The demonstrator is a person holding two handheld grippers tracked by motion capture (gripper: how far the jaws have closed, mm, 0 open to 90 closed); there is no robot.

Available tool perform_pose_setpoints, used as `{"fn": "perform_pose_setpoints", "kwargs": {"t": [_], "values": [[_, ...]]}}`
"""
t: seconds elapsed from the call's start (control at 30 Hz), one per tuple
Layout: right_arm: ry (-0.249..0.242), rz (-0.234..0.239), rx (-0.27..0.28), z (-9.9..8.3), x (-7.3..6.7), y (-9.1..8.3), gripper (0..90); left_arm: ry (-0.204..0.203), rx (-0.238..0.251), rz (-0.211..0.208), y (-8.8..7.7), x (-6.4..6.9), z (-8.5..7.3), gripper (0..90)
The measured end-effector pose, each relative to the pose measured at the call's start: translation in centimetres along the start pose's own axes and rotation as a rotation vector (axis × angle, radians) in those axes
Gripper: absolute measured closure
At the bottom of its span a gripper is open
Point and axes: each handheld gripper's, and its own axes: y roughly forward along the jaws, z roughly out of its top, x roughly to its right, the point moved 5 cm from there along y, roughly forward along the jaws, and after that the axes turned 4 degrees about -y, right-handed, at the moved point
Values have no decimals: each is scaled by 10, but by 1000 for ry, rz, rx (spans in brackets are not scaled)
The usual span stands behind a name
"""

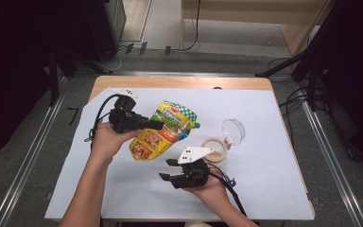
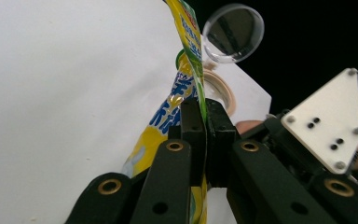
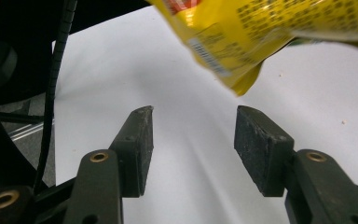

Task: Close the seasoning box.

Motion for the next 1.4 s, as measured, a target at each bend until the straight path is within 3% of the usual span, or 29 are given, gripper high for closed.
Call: {"fn": "perform_pose_setpoints", "kwargs": {"t": [0.27, 0.5, 0.73, 0.83, 1.4], "values": [[1, 1, 1, 0, -1, -2, 478, -39, 16, 76, 4, -26, 1, 888], [14, -1, 13, 0, -1, -6, 478, -44, 69, 100, 14, -40, 6, 888], [29, -9, 18, -1, 2, -11, 478, -44, 93, 111, 24, -50, 5, 888], [34, -13, 22, -1, 4, -12, 478, -55, 98, 100, 23, -52, 4, 887], [30, -2, 24, 2, 2, -14, 478, -60, 87, 122, 7, -49, -7, 876]]}}
